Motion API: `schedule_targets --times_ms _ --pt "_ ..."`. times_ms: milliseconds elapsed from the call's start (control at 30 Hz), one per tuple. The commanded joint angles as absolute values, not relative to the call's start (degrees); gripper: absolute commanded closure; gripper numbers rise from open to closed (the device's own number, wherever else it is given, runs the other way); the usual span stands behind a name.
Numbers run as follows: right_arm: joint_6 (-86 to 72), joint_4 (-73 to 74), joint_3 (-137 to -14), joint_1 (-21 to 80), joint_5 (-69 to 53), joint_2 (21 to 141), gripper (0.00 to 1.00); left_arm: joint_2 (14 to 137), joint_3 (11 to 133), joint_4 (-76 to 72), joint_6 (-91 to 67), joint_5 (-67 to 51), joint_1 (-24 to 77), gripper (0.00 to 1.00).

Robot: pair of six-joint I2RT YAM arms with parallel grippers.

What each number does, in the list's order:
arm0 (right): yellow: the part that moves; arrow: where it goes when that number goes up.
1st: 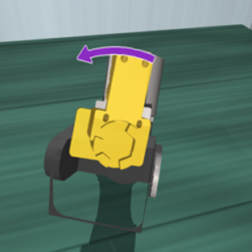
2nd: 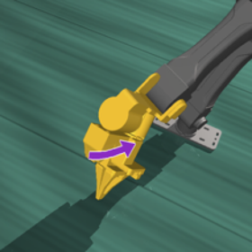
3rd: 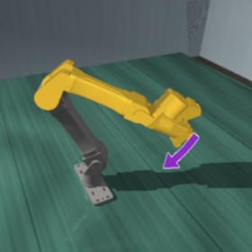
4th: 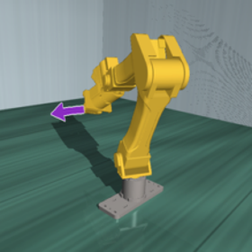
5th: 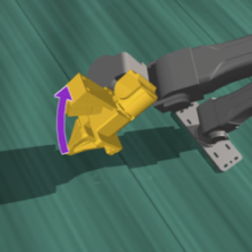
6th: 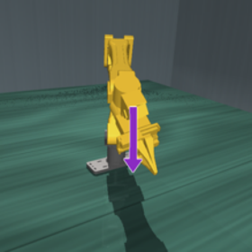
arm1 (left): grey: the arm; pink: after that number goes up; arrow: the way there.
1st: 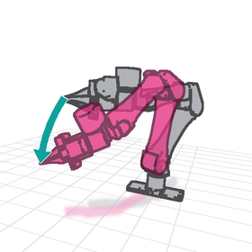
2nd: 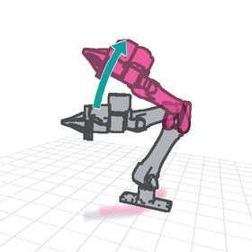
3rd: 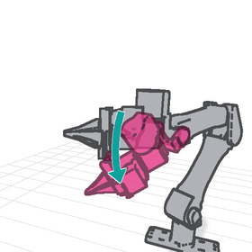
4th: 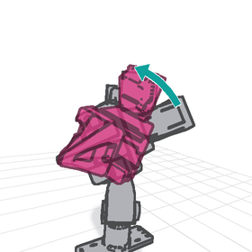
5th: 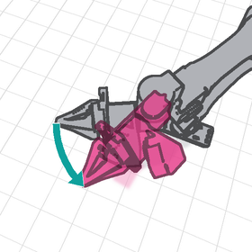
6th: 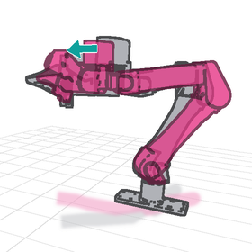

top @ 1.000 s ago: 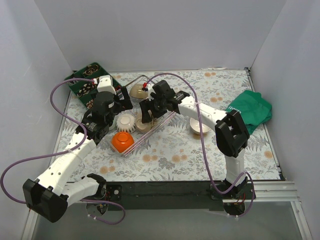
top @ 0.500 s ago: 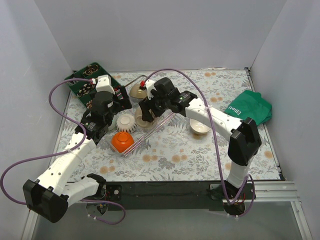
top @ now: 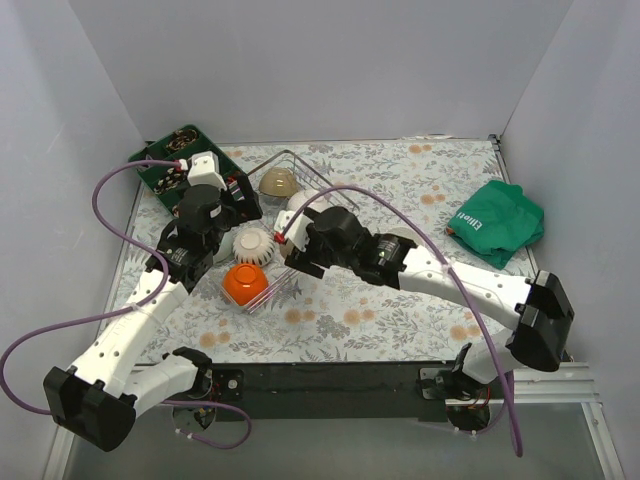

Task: Unload the bowls from the dish rack

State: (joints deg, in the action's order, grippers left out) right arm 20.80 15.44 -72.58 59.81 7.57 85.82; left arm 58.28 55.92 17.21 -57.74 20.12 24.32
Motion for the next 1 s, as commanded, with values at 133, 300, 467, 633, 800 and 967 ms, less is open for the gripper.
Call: schedule_targets --times_ms 133,300,467,633,800,967 --pt "43.05 -14.74 -59.26 70.39 34.50 77.17 0.99 59.50 62.92 27.31 -62.84 11.19 24.08 0.02" --pt "54.21 -30.12 -51.09 76.01 44.20 77.78 0.99 62.13 68.46 33.92 -65.83 5.29 24.08 0.02" --pt "70.46 -52.44 -45.62 78.92 51.06 80.85 0.99 65.38 71.45 38.49 -67.32 -3.33 24.08 0.02" --pt "91.19 -82.05 -41.84 80.59 54.13 88.65 0.99 66.97 71.72 39.99 -68.90 -6.41 24.17 0.02" --pt "103.98 -97.91 -42.80 81.03 54.23 95.89 0.99 67.41 72.16 39.46 -70.66 -7.47 24.08 0.03" --pt "102.48 -97.82 -43.68 81.83 53.79 96.24 0.99 69.78 72.07 40.25 -70.66 -8.44 24.08 0.07"
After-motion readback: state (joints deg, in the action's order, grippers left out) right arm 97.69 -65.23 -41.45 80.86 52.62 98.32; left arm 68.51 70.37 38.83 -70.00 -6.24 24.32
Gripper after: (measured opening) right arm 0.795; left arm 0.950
